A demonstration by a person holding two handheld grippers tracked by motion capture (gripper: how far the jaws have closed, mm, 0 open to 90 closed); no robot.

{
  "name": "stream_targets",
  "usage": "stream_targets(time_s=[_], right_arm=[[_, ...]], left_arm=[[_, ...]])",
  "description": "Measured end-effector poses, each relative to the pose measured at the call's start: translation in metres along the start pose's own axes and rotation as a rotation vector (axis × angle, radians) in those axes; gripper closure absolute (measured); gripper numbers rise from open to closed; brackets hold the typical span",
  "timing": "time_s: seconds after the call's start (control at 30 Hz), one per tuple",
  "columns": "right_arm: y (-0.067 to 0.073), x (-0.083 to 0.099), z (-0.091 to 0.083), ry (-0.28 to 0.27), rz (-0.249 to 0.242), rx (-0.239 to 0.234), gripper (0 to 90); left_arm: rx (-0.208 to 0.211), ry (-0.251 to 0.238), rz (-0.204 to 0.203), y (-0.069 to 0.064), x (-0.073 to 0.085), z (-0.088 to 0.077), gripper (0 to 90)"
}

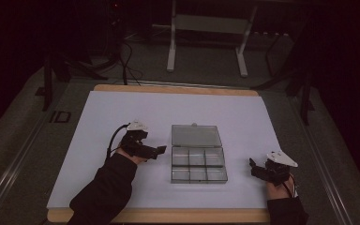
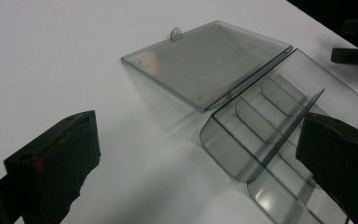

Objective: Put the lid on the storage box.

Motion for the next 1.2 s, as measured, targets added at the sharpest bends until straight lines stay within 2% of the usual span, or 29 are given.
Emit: stream_targets(time_s=[0.17,0.2,0.3,0.33,0.53,0.77,0.8,0.93,0.97,1.0,1.03,1.07,1.13,1.17,1.2], right_arm=[[0.0,0.0,0.0,-0.001,0.005,0.0,10.1],[0.0,0.0,0.0,-0.001,0.004,-0.001,10.2],[0.0,0.0,0.0,-0.002,0.006,-0.002,10.1],[0.0,0.0,0.0,-0.002,0.007,-0.002,10.2],[0.0,-0.001,-0.001,-0.009,0.009,-0.009,10.2],[-0.001,-0.001,-0.002,-0.016,0.016,-0.011,10.1],[-0.001,-0.001,-0.002,-0.019,0.016,-0.01,10.2],[-0.001,-0.001,-0.002,-0.016,0.014,-0.009,10.2],[-0.001,-0.001,-0.001,-0.016,0.009,-0.008,10.2],[-0.001,-0.001,-0.001,-0.016,0.009,-0.008,10.2],[0.0,-0.001,-0.001,-0.016,0.007,-0.008,10.2],[0.0,-0.001,-0.002,-0.017,0.009,-0.009,10.2],[-0.001,-0.001,-0.002,-0.016,0.012,-0.009,10.2],[-0.001,-0.001,-0.002,-0.016,0.012,-0.01,10.2],[-0.001,-0.001,-0.002,-0.016,0.01,-0.01,10.2]], left_arm=[[0.0,0.018,0.001,0.0,-0.005,0.01,1.1],[-0.013,0.026,0.005,0.002,-0.007,0.014,1.2],[-0.016,0.029,0.001,0.004,-0.011,0.019,1.2],[-0.027,0.024,-0.008,0.007,-0.014,0.022,1.2],[-0.014,0.021,-0.044,0.01,-0.025,0.036,1.2],[-0.016,0.039,-0.048,0.008,-0.031,0.052,1.2],[-0.012,0.05,-0.064,0.009,-0.031,0.057,1.2],[-0.006,0.074,-0.079,0.011,-0.03,0.068,1.2],[-0.003,0.075,-0.104,0.013,-0.029,0.073,2.3],[-0.003,0.075,-0.104,0.013,-0.029,0.073,2.3],[0.007,0.081,-0.135,0.014,-0.029,0.079,2.3],[0.023,0.086,-0.142,0.013,-0.028,0.081,2.3],[0.023,0.086,-0.142,0.013,-0.028,0.081,2.3],[0.011,0.097,-0.156,0.014,-0.025,0.086,6.7],[0.008,0.099,-0.162,0.014,-0.025,0.087,7.3]])
Point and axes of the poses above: each handheld gripper's, and its own axes: z roughly forward along the jaws, x roughly out of its underside, y roughly to its left, the point moved 9 cm from there along z, roughly forward along the jaws, and after that the axes turned 8 degrees about x, right-handed, at the moved point
